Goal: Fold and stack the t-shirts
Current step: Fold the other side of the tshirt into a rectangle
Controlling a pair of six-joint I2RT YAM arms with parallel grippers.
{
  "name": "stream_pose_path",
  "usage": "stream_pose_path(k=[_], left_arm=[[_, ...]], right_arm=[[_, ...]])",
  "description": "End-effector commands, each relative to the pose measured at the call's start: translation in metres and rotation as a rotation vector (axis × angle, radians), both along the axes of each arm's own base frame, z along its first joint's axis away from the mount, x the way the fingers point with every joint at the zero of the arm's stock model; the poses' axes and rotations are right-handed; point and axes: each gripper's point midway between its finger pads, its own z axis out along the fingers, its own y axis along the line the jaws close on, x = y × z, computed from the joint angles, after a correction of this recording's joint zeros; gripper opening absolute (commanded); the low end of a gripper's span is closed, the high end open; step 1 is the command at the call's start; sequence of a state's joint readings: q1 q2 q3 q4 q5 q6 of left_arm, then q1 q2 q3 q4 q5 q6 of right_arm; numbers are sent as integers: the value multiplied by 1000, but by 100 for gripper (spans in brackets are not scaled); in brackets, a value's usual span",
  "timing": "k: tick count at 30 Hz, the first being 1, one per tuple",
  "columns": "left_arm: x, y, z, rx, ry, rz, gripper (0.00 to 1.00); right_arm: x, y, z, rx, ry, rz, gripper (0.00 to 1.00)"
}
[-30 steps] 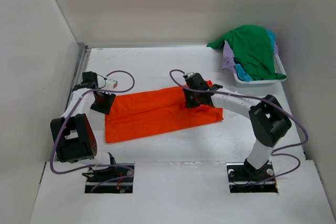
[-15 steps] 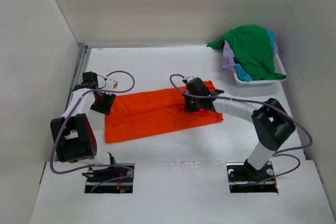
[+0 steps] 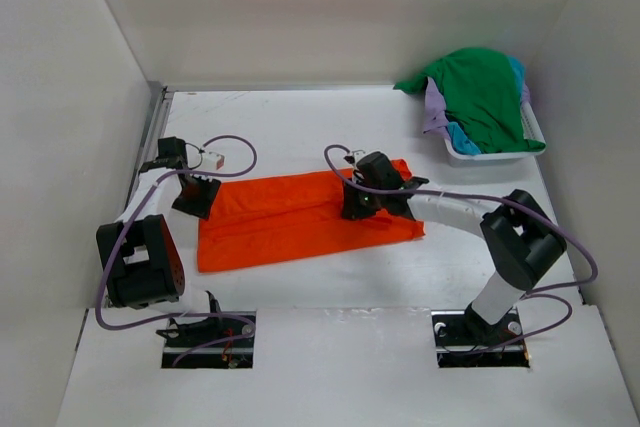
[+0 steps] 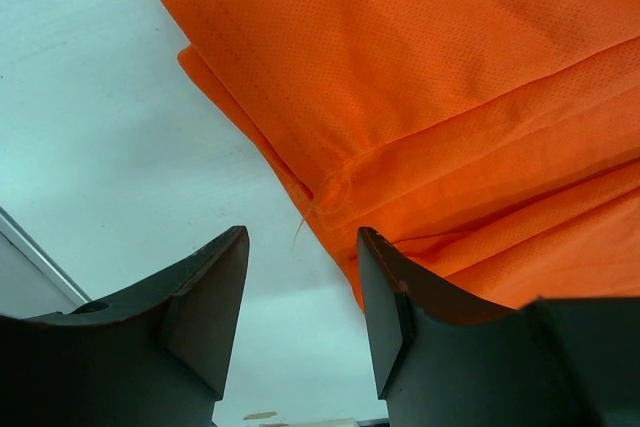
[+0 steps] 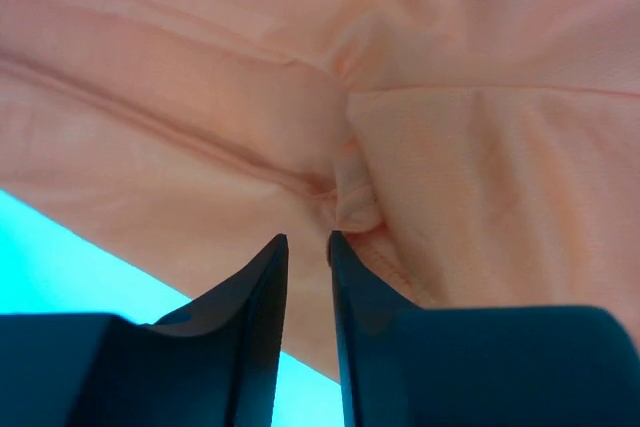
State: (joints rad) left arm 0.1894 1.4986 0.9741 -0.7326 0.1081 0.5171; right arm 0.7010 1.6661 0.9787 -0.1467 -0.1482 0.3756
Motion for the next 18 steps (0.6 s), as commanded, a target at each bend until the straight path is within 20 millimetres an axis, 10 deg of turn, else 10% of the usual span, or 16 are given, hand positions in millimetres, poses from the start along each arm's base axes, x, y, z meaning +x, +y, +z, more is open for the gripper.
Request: stream_pose_path(k=[1, 11, 18], left_arm=[[1, 2, -2, -3, -16, 1, 46], [18, 11, 31, 3, -95, -5, 48], [49, 15, 46, 0, -196, 18, 51]], right_arm=[[-16, 14, 31, 104, -56, 99, 33], [-13, -67, 50, 10, -81, -164, 32], [38, -120, 18, -135, -50, -521, 29]])
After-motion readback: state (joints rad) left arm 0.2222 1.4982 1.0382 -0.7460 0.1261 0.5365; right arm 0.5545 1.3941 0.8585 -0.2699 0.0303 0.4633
